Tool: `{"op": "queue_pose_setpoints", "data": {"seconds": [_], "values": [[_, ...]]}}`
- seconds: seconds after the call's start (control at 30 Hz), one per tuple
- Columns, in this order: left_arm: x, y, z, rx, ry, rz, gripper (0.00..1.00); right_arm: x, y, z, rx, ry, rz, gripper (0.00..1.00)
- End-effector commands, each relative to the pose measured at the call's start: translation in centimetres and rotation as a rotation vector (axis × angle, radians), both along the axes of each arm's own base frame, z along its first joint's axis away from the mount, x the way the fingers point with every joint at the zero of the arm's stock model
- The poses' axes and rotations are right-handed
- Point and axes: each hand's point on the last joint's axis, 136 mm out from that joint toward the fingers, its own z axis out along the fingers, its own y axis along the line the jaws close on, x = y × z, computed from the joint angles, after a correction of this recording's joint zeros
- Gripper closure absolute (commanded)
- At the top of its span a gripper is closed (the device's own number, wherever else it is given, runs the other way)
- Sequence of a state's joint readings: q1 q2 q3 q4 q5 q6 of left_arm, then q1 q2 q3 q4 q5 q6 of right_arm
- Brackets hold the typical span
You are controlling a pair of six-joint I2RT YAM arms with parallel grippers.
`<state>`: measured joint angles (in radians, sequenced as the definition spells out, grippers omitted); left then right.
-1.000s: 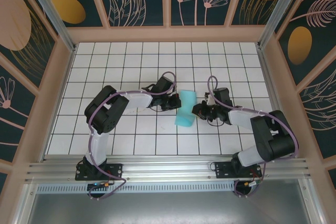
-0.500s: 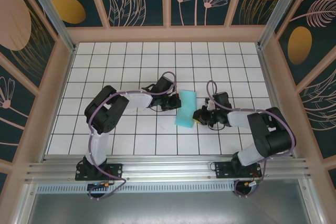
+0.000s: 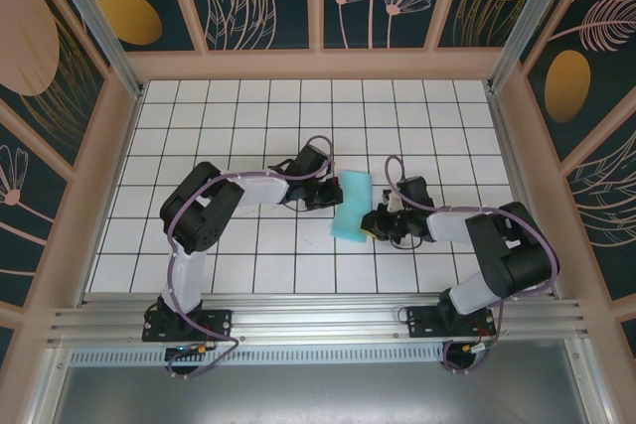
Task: Fold a paper plane with a square sheet of paper (pick it up from the middle)
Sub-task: Fold the square sheet of paper in half at the center of the table.
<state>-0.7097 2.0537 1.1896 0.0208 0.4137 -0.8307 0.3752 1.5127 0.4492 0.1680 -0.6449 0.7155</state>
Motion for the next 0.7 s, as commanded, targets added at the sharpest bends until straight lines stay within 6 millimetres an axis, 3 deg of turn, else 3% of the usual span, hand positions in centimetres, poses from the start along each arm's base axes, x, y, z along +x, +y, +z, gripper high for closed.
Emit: {"op": "queue_pose_setpoints", "data": {"seconds": [0.0, 0.27, 0.5, 0.67], "values": [[-1.7, 2.1, -3.8, 0.124, 0.061, 0.003, 1.0, -0.1, -0.3, -0.2, -0.033, -0.001, -0.001, 0.88], [-1.9, 2.2, -4.4, 0.125, 0.073, 0.002, 1.0, 0.2, 0.7, 3.9, 0.051, -0.094, 0.021, 0.87], [-2.1, 2.4, -4.6, 0.136, 0.075, 0.001, 1.0, -1.3, 0.4, 2.2, 0.058, -0.051, 0.021, 0.87], [-2.1, 2.6, -4.7, 0.139, 0.072, 0.008, 1.0, -1.3, 0.4, 1.9, 0.046, -0.043, 0.025, 0.87]]}}
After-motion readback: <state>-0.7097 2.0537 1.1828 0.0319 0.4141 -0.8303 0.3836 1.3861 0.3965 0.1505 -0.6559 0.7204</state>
